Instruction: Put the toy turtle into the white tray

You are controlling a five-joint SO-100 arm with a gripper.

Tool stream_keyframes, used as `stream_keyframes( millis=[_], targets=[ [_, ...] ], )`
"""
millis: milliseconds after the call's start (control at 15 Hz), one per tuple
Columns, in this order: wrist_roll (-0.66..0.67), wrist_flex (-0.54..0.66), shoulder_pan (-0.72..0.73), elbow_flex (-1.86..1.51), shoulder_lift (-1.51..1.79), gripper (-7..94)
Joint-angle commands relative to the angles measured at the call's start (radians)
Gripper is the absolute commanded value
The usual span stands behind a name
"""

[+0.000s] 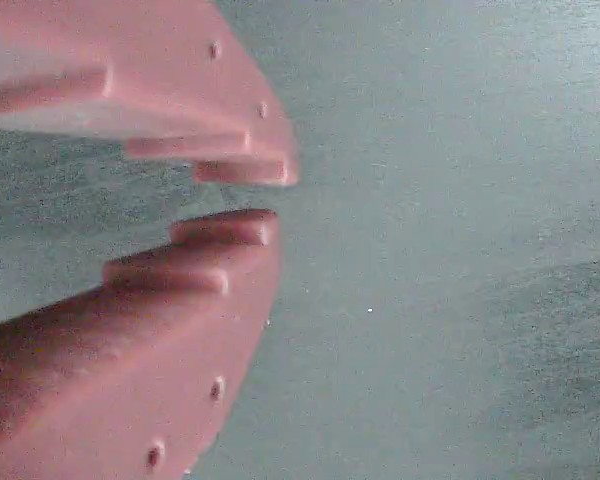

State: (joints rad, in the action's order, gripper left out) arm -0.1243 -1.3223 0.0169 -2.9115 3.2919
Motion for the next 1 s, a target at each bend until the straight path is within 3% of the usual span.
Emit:
stream_keyframes(
  millis=[0,733,933],
  targets=[
    [-0.006,-0.015,0.008,0.006,0.077,0],
    [-0.037,0.0,0.029,0.017,0.023,0],
    [-0.071,0.164,0.127,0.143,-0.245,0]
  ],
)
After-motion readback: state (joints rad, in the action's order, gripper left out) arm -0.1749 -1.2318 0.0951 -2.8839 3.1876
